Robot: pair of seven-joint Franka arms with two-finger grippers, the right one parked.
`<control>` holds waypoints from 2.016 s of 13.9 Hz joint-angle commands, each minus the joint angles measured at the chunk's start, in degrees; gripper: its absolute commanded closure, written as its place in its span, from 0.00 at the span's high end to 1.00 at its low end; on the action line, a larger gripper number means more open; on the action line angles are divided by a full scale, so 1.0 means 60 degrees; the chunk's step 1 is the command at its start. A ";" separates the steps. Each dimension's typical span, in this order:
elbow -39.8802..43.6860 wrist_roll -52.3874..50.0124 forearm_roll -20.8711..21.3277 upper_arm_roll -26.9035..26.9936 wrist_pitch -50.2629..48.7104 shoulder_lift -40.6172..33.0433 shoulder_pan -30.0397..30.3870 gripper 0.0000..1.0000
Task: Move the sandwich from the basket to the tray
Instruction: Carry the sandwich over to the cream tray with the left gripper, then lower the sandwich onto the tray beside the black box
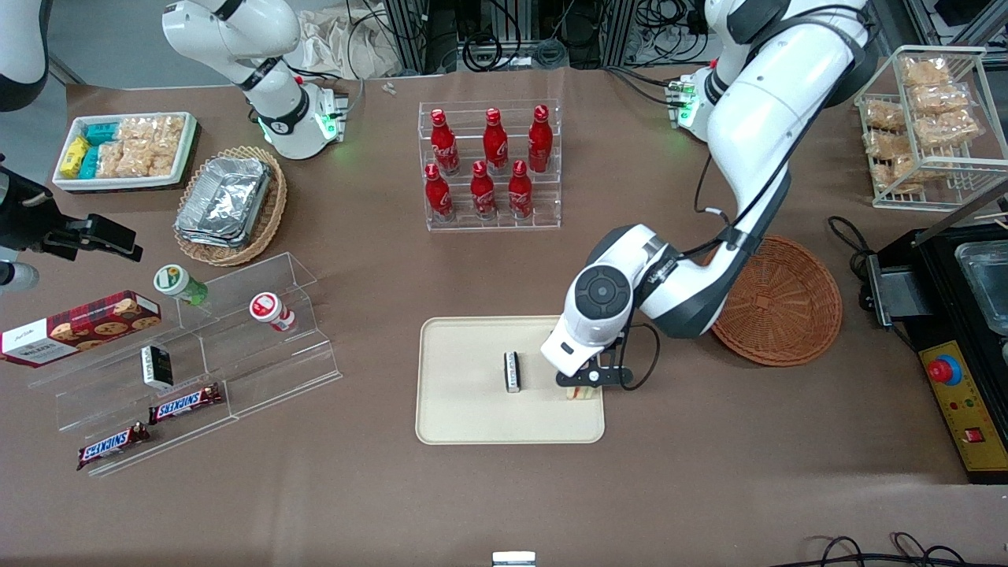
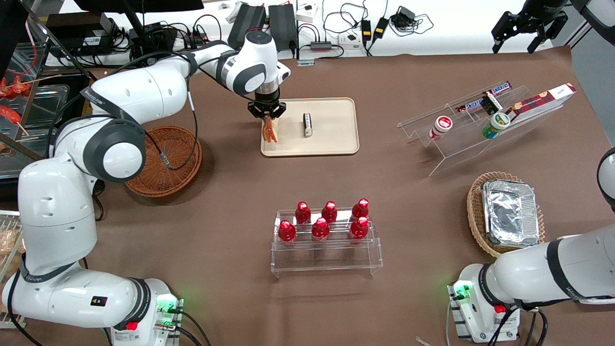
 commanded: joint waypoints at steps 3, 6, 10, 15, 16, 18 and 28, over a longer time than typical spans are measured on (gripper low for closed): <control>0.0449 -0.0391 0.0540 0.0121 0.0250 0.0501 -0.0229 0.00; 0.0420 -0.0493 0.0730 0.0121 0.0396 0.0575 -0.0229 0.43; 0.0376 -0.0669 0.0790 0.0121 0.0660 0.0589 -0.0243 1.00; 0.0376 -0.0669 0.0776 0.0121 0.0660 0.0575 -0.0229 1.00; 0.0376 -0.0669 0.0776 0.0121 0.0660 0.0575 -0.0229 1.00; 0.0376 -0.0669 0.0776 0.0121 0.0660 0.0575 -0.0229 1.00; 0.0405 -0.0714 0.0586 0.0121 -0.2658 -0.1899 0.0384 1.00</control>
